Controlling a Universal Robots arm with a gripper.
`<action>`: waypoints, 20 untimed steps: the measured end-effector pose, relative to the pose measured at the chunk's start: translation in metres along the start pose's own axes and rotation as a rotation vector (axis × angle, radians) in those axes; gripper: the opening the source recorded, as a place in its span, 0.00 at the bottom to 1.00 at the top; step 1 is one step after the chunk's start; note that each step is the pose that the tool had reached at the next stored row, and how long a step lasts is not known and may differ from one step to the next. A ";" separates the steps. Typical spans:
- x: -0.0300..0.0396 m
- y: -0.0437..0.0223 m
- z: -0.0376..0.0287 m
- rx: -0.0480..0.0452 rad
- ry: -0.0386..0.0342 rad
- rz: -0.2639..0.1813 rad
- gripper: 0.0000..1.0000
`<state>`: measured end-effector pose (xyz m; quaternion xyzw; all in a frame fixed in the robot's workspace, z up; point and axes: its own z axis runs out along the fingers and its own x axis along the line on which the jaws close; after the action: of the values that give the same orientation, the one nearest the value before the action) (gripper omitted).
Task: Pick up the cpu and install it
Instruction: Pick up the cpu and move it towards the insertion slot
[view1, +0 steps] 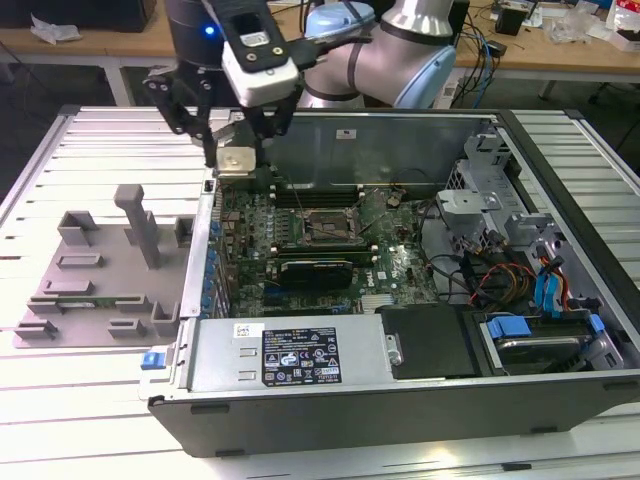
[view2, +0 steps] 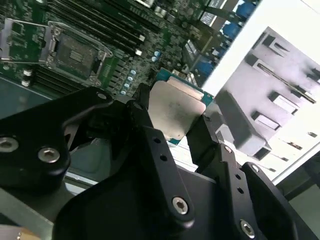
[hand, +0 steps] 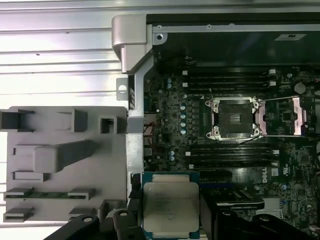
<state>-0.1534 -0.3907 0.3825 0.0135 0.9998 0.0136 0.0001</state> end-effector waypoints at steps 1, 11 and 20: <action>-0.0077 0.0001 0.0000 0.0001 0.0000 0.000 0.55; -0.0695 0.0016 0.0000 0.0001 0.0001 0.000 0.55; -0.1048 0.0026 0.0000 0.0001 0.0000 0.000 0.55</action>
<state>-0.0486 -0.3910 0.3825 0.0136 0.9998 0.0136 0.0001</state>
